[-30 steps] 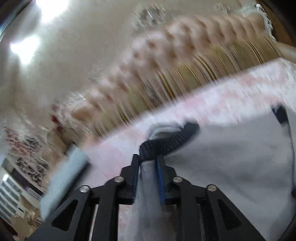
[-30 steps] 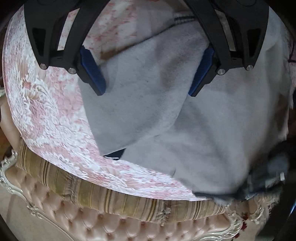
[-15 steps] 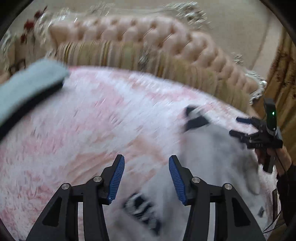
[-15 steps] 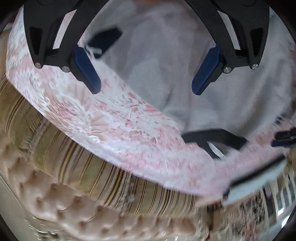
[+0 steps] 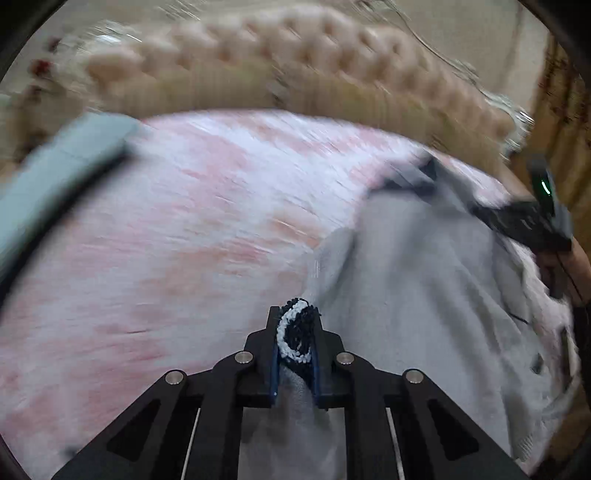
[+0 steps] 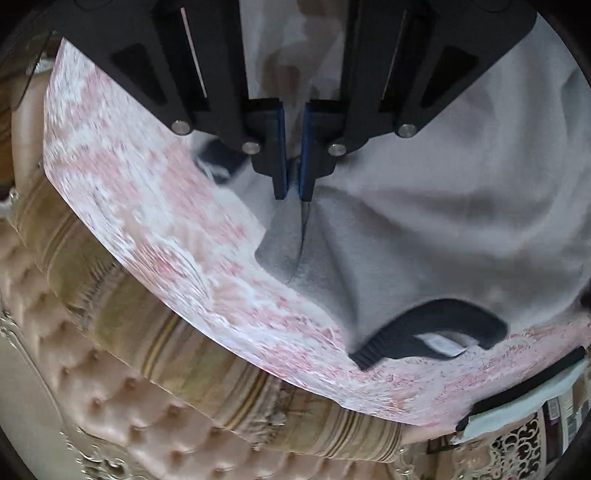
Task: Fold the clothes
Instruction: 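Lift and flip the sweater with both tools, laying it flat collar up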
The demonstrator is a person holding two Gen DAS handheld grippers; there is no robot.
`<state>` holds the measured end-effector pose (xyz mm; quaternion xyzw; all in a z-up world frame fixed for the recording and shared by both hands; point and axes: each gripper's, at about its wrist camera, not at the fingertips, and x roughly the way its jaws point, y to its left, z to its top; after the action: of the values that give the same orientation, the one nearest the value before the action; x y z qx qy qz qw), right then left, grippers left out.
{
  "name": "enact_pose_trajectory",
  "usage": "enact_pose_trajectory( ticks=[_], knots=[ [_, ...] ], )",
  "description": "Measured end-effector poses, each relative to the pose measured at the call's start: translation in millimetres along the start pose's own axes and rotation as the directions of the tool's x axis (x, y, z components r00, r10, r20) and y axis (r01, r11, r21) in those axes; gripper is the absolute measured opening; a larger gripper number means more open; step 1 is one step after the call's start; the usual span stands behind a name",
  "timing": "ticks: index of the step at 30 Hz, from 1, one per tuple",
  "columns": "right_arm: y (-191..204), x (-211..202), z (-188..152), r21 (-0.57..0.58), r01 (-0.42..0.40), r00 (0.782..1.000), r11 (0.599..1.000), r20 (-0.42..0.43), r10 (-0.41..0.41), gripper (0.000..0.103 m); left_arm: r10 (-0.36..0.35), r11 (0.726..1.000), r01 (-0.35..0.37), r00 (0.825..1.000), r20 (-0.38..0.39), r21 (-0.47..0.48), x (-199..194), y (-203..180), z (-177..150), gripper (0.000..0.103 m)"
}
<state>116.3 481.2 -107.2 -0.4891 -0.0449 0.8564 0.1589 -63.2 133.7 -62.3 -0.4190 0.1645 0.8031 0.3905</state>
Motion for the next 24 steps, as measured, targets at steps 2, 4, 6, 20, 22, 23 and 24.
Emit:
enact_pose_trajectory(
  ticks=[2, 4, 6, 20, 22, 23, 24],
  knots=[
    [4, -6, -7, -0.006, 0.002, 1.0, 1.0, 0.005, -0.002, 0.006, 0.09, 0.996, -0.09, 0.995, 0.047, -0.013, -19, 7, -11, 0.013],
    [7, -8, -16, -0.006, 0.01, 1.0, 1.0, -0.006, -0.01, 0.006, 0.128, 0.992, -0.128, 0.991, 0.037, 0.005, -18, 2, -28, 0.013],
    [2, -8, -24, 0.013, 0.01, 1.0, 1.0, -0.017, -0.01, 0.006, 0.165, 0.986, -0.166, 0.986, 0.027, 0.023, -18, -3, -45, 0.021],
    [-6, -11, 39, -0.037, -0.206, 0.969, 0.978, 0.13, 0.209, 0.082, -0.058, 0.998, 0.058, 0.996, -0.069, -0.004, 47, -6, 33, 0.054],
    [-2, -3, 44, -0.076, -0.207, 0.968, 0.975, 0.128, 0.216, 0.083, -0.063, 0.998, 0.066, 0.987, -0.145, 0.014, 72, -9, 36, 0.05],
    [0, 2, 46, -0.097, -0.209, 0.967, 0.973, 0.126, 0.22, 0.083, -0.062, 0.997, 0.069, 0.981, -0.183, 0.029, 82, -11, 35, 0.039],
    [1, 7, 49, -0.121, -0.214, 0.966, 0.969, 0.12, 0.229, 0.083, -0.06, 0.996, 0.071, 0.979, -0.197, 0.046, 84, -13, 34, 0.028]
  ],
)
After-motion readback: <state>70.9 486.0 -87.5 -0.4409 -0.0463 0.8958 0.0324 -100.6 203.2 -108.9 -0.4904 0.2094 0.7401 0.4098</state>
